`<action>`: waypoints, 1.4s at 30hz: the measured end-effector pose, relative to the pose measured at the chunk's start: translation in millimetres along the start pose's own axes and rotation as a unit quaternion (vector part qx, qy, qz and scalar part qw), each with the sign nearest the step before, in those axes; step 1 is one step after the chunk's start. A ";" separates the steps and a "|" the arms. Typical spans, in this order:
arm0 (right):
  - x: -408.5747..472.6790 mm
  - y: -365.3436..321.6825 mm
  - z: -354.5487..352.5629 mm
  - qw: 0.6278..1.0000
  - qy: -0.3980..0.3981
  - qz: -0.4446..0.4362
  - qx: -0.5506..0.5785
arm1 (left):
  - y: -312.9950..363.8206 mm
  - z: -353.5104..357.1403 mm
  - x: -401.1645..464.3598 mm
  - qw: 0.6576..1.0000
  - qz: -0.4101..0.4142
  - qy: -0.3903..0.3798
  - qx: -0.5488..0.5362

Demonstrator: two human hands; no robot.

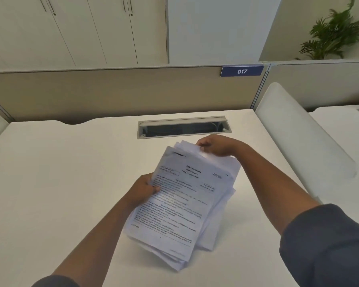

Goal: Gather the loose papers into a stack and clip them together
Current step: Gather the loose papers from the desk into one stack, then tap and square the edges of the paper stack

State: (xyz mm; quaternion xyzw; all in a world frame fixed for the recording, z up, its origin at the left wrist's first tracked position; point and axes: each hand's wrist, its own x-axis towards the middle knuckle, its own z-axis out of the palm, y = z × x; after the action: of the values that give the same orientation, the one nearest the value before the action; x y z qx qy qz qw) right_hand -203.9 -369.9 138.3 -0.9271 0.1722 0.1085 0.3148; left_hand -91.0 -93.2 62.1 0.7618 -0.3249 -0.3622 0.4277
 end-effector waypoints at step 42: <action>-21.4 -1.7 92.0 0.891 0.220 -0.010 0.397 | 16.4 -0.7 17.0 0.958 0.025 0.270 -0.093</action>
State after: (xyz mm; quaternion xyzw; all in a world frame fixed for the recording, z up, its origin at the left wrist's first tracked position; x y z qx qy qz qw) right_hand -231.5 -306.1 74.3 -0.7268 0.2564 -0.1790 0.6115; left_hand -84.5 -113.5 72.2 0.7798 -0.1812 -0.1613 0.5771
